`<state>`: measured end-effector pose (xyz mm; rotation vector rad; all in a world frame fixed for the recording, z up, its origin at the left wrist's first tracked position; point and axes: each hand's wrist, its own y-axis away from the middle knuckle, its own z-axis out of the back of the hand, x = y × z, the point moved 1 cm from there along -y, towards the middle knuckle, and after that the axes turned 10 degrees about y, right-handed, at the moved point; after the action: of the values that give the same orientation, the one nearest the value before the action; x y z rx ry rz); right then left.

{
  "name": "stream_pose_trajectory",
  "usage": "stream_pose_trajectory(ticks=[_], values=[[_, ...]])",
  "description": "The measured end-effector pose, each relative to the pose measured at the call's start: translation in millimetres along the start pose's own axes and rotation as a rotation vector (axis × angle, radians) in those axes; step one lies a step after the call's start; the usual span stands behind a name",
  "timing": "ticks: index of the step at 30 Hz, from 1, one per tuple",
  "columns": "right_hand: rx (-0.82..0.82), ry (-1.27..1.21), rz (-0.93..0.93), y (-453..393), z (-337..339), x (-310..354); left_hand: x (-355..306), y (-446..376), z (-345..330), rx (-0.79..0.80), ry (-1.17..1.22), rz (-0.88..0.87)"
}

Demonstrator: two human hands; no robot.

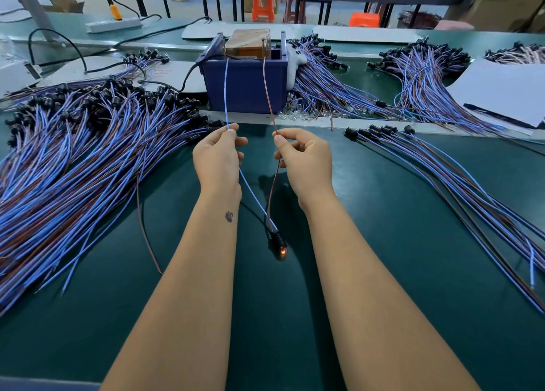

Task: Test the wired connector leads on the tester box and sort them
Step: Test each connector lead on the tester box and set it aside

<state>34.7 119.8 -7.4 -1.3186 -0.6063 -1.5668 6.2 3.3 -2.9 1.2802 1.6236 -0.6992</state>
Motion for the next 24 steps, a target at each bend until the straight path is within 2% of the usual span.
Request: stream_pose_trajectory(ticks=[24], values=[[0.018,0.049,0.009,-0.1,0.1,0.8,0.5,-3.2,0.7,-0.028,0.064,0.018]])
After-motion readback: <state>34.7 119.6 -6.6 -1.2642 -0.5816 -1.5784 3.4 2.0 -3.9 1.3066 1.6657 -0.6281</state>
